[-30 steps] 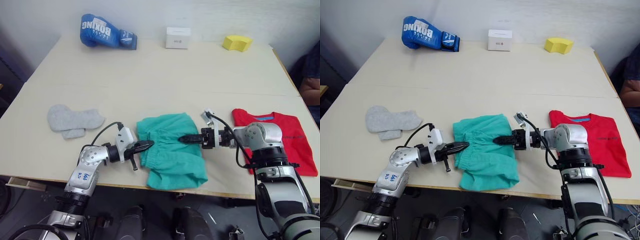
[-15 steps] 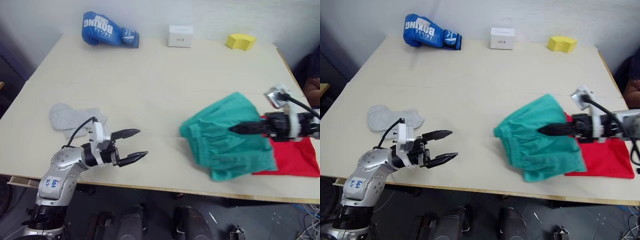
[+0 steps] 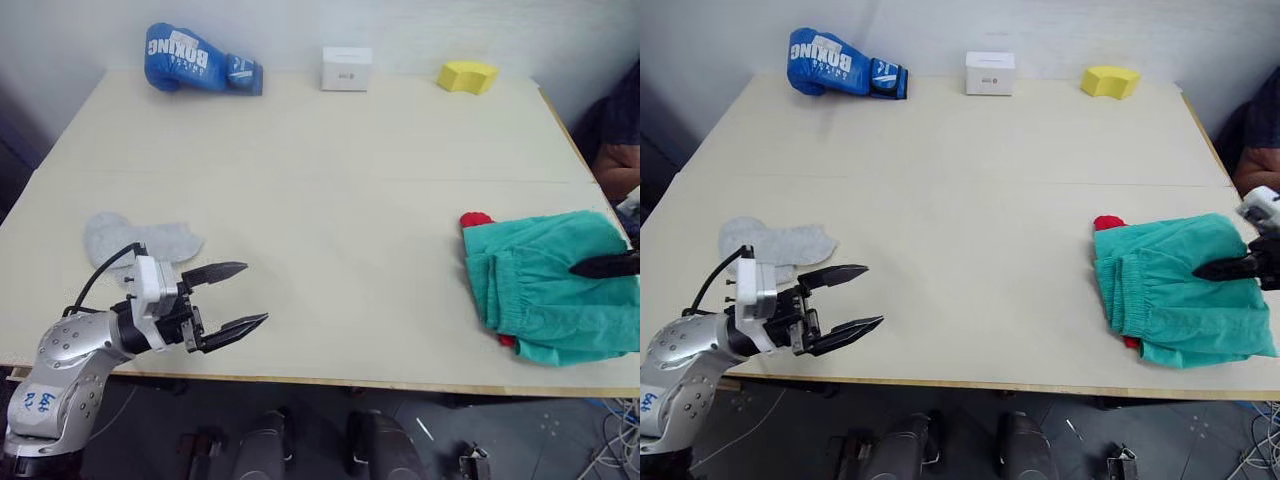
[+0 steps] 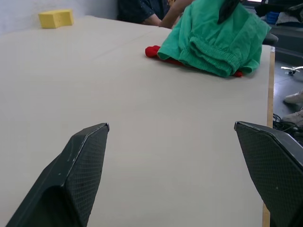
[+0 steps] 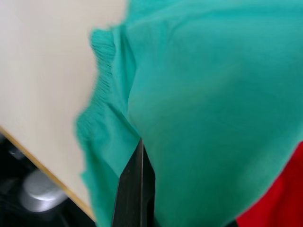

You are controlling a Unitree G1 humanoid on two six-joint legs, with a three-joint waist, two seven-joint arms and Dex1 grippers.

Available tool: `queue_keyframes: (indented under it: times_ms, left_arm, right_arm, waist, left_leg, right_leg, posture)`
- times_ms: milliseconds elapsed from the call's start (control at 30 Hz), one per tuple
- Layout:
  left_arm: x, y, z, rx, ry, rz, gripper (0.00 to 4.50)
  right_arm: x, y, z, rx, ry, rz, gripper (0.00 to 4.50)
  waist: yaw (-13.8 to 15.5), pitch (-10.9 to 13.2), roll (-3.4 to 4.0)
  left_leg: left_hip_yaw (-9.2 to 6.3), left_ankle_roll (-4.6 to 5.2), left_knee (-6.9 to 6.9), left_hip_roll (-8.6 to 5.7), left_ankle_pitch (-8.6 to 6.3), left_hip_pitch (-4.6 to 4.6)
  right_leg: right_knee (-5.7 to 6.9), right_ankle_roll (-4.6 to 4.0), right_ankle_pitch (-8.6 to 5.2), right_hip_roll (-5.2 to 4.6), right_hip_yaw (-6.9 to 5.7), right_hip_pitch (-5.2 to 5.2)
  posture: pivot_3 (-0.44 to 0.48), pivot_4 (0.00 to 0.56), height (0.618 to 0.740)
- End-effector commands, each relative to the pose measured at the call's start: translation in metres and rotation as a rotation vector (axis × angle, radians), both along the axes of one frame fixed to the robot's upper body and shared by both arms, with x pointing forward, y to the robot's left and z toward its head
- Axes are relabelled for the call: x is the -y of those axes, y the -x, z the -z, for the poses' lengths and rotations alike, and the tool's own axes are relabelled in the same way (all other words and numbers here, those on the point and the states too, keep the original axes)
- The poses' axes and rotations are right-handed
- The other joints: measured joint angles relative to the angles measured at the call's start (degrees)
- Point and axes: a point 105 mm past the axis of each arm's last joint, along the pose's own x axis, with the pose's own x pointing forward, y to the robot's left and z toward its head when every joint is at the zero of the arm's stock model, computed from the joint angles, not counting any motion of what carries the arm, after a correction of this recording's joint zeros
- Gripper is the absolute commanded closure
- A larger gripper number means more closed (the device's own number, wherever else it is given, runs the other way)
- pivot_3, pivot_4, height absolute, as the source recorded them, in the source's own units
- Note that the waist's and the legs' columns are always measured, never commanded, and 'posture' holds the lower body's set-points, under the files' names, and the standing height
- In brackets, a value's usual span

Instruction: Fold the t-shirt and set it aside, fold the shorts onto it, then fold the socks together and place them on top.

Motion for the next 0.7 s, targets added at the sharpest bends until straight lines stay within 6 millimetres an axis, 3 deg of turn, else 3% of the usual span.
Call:
queue_keyframes:
  times_ms: [33,100,133,333,533,667,700]
  left_arm:
    - [-0.004,0.010,-0.014,0.043,-0.019,-0.003,0.05]
    - [-0.009,0.013,-0.010,0.025,-0.080,-0.022,0.05]
    - [-0.011,0.014,-0.008,0.023,-0.108,-0.025,0.01]
    - [-0.020,0.008,-0.011,0.007,-0.133,-0.039,0.00]
    - [-0.026,-0.003,-0.010,-0.004,-0.103,-0.061,0.00]
    - [-0.039,-0.013,0.000,-0.028,-0.093,-0.101,0.00]
    - [-0.042,-0.015,0.001,-0.030,-0.092,-0.118,0.00]
  right_arm:
    - [0.015,-0.015,-0.003,0.140,0.052,0.059,4.50]
    - [0.019,-0.013,0.007,0.110,0.092,0.061,4.50]
    - [0.023,-0.012,0.011,0.107,0.111,0.079,4.27]
    - [0.041,-0.014,0.011,0.220,0.227,0.107,2.35]
    - [0.059,-0.006,-0.039,0.461,0.426,0.025,0.19]
    - [0.035,-0.010,-0.074,0.725,0.450,-0.134,0.08]
    - [0.027,-0.009,-0.073,0.746,0.412,-0.171,0.08]
  waist:
    - [-0.20,0.00,0.01]
    - [-0.22,0.02,0.04]
    - [-0.26,0.01,0.05]
    - [-0.19,0.03,0.09]
    - [-0.51,0.05,0.28]
    - [-1.02,0.05,0.29]
    - [-1.15,0.04,0.25]
  left_leg:
    - [0.02,-0.04,0.01,0.05,0.00,0.01]
    - [0.04,-0.09,0.03,0.12,0.00,0.02]
    - [0.03,-0.12,0.04,0.16,0.00,0.01]
    - [0.03,-0.10,0.25,0.21,-0.06,0.03]
    - [0.11,-0.07,0.33,0.23,-0.08,0.04]
    - [0.18,-0.12,0.35,0.42,-0.09,0.10]
    - [0.23,-0.15,0.36,0.49,-0.10,0.13]
  right_leg:
    - [0.00,0.00,0.00,0.04,0.03,0.00]
    - [0.01,-0.01,0.00,0.15,0.03,-0.01]
    - [0.01,-0.03,-0.01,0.19,0.04,-0.01]
    - [0.02,-0.08,0.00,0.23,0.04,0.05]
    - [0.09,-0.07,0.12,0.22,0.09,0.04]
    - [0.09,-0.07,0.11,0.41,0.08,0.05]
    - [0.11,-0.08,0.12,0.48,0.08,0.06]
  posture:
    - [0.000,0.150,0.740]
    - [0.000,0.150,0.740]
    - [0.000,0.150,0.740]
    - [0.000,0.150,0.740]
    - [0.000,0.150,0.740]
    - [0.000,0.150,0.740]
    - [0.000,0.150,0.740]
